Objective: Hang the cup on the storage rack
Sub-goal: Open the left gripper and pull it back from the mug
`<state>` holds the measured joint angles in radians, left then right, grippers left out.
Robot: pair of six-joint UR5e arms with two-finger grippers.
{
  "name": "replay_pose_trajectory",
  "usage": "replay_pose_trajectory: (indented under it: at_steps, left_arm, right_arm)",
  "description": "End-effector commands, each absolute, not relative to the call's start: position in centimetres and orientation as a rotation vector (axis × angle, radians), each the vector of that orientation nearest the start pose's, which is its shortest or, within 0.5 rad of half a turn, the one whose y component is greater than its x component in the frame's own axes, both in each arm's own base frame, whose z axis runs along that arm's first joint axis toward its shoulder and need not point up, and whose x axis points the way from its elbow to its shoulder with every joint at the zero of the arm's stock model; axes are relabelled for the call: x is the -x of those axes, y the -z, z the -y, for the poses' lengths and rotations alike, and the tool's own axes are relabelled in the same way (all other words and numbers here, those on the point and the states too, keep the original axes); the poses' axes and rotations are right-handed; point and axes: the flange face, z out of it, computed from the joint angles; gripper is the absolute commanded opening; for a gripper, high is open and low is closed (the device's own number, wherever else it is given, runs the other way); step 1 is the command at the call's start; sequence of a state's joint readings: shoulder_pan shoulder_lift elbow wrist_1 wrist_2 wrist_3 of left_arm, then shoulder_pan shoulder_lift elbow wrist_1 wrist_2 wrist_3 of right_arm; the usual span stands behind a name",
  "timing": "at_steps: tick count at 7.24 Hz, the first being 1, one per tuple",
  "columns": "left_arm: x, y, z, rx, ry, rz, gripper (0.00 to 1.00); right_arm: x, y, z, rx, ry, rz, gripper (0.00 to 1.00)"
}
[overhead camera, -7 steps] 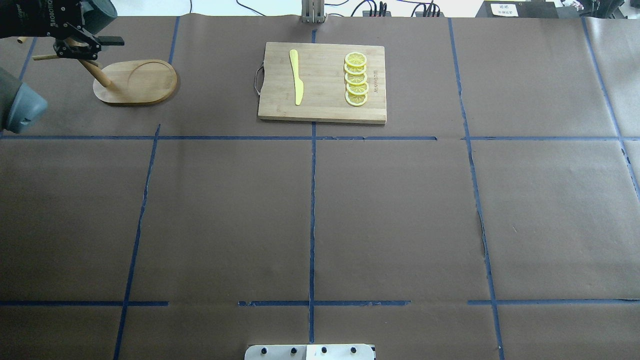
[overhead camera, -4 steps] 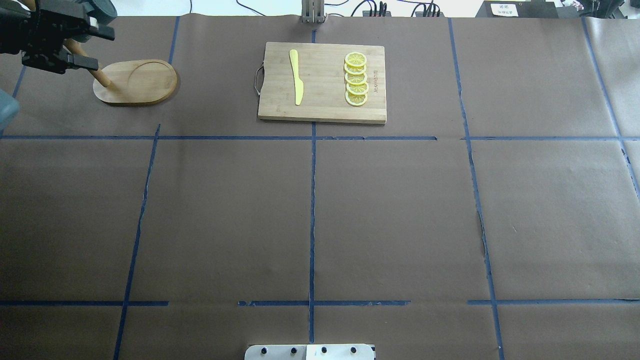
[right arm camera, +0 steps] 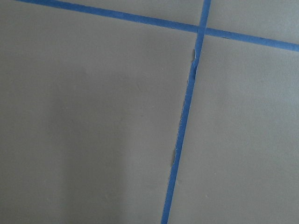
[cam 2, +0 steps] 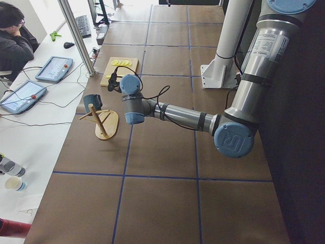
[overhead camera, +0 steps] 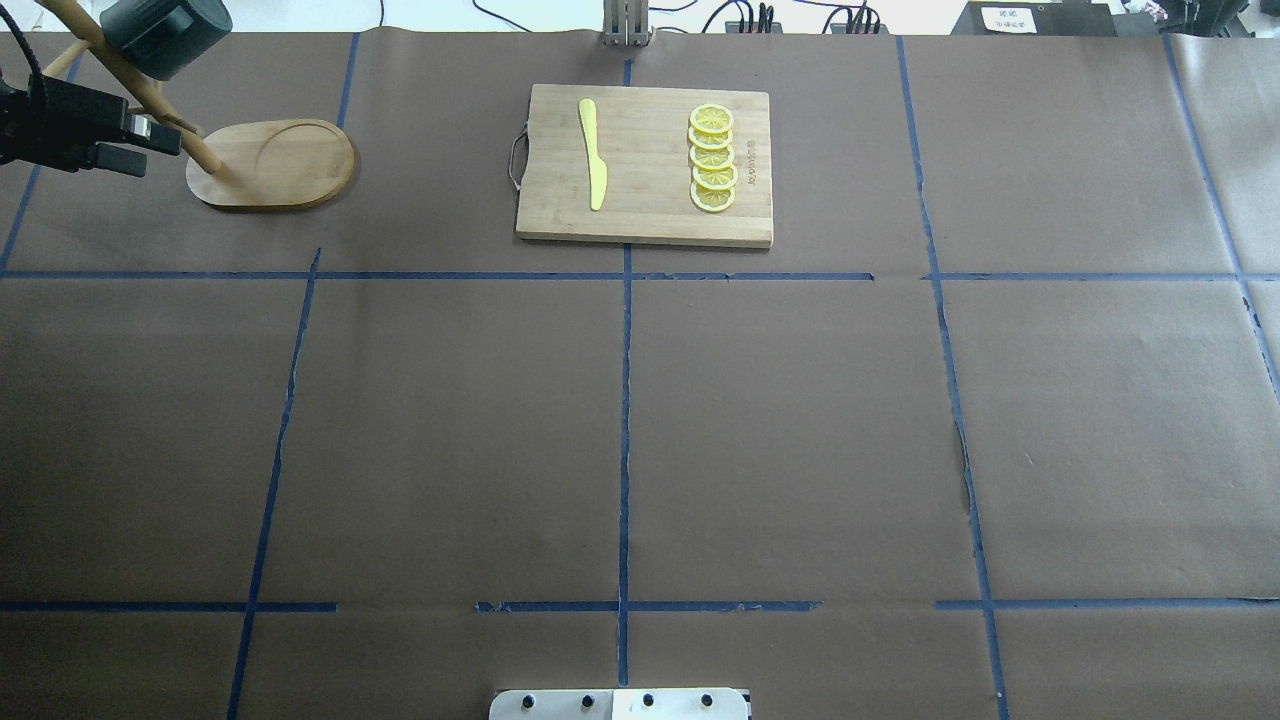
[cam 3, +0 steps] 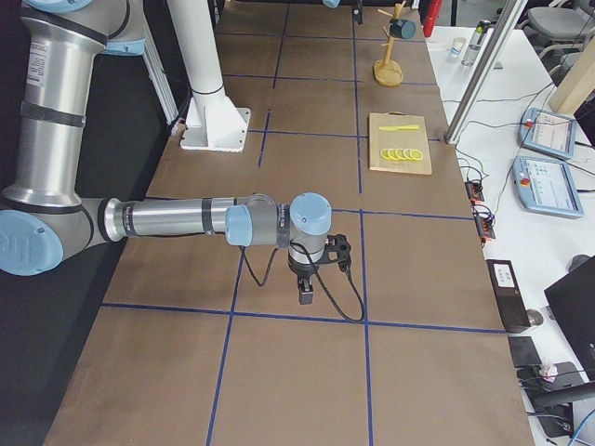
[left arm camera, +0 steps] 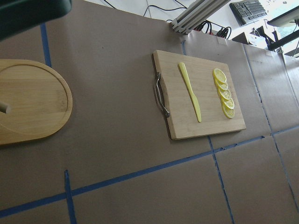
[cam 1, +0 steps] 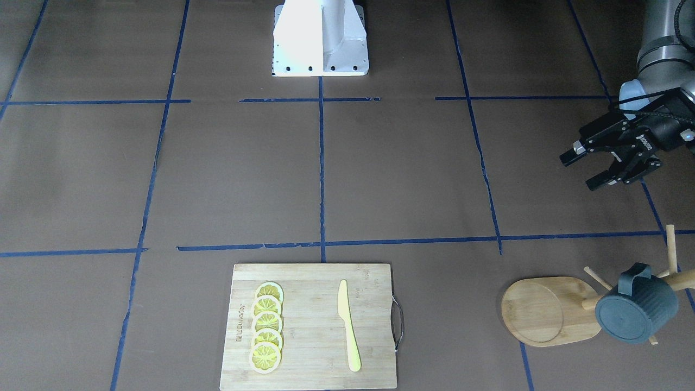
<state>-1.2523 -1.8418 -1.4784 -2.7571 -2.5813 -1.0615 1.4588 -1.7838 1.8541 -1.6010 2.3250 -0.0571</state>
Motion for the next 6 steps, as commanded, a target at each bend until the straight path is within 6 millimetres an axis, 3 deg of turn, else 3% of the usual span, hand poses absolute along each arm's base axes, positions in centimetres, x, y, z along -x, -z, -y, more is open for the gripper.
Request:
replay_pose_trajectory:
  at_steps: [1,2,3,5,6]
  left_arm:
    - [-9.8,-43.2,58.1,-0.516,-0.183,-1.257,0.93]
    - [-8.7,-44.3,59.2,-0.583,-0.228,-1.152,0.96]
    - [-8.3,-46.9,59.5,-0.608,-0.261,-1.038,0.99]
    - [-7.3,-52.6,58.9,-0.573,-0.358,-0.830,0.99]
    - [-6.9,-53.9,58.9,-0.528,-0.388,-0.751,1.00]
  right_arm:
    - [-2.0,-62.2,40.8,-0.012,0.175,0.756,1.00]
    - [-2.0,-62.2,40.8,-0.011,0.173,0.756,1.00]
    - [-1.9,-62.2,40.8,-0.011,0.173,0.758,1.00]
    - [-2.0,-62.4,40.8,-0.009,0.174,0.756,1.00]
    - [-2.0,-62.4,40.8,-0.009,0.174,0.755,1.00]
